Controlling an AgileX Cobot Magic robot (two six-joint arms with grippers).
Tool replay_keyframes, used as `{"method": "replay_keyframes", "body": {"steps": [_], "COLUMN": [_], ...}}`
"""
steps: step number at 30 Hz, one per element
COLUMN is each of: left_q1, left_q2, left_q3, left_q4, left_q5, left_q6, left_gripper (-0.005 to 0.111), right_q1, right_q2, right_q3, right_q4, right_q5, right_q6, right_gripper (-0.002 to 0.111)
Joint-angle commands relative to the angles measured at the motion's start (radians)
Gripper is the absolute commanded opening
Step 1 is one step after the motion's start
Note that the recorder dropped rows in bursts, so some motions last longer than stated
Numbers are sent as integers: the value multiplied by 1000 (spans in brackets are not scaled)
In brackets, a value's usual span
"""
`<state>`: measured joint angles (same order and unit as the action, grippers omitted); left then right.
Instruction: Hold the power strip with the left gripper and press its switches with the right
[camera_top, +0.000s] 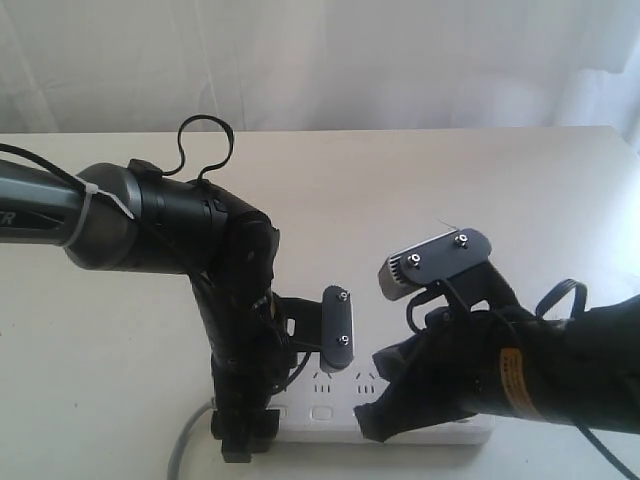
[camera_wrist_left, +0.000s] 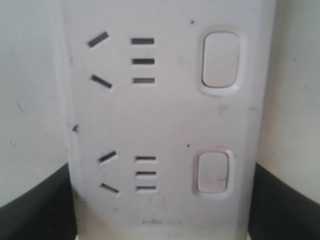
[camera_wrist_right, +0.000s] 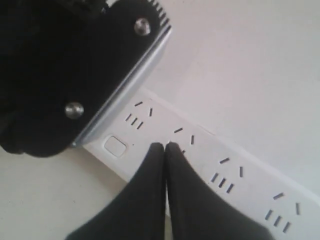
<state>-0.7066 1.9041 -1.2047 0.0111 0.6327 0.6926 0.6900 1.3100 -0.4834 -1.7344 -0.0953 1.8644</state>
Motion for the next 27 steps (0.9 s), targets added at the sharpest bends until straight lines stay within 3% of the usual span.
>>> {"method": "replay_keyframes", "body": {"steps": [1, 7, 12, 22, 27], "left_q1": [-3, -3, -3, -3, -3], "left_q2": [-8, -8, -8, -8, -8], "left_q3": [7, 7, 7, 7, 7], "left_q4": [-11, -11, -11, -11, 66], "left_q5": [77, 85, 85, 57, 3], "left_q6": [-12, -26, -30, -29, -97], "left_gripper": [0, 0, 0, 0, 0], "right_q1": [0, 0, 0, 0, 0], "right_q2": [-21, -21, -21, -6, 22], "right_q3": [36, 88, 89, 89, 89], "right_q4": [-10, -10, -10, -10, -10], "right_q5": [37, 95, 14, 26, 29], "right_q6": [1, 21, 27, 30, 30], "right_gripper": [0, 0, 0, 0, 0]}}
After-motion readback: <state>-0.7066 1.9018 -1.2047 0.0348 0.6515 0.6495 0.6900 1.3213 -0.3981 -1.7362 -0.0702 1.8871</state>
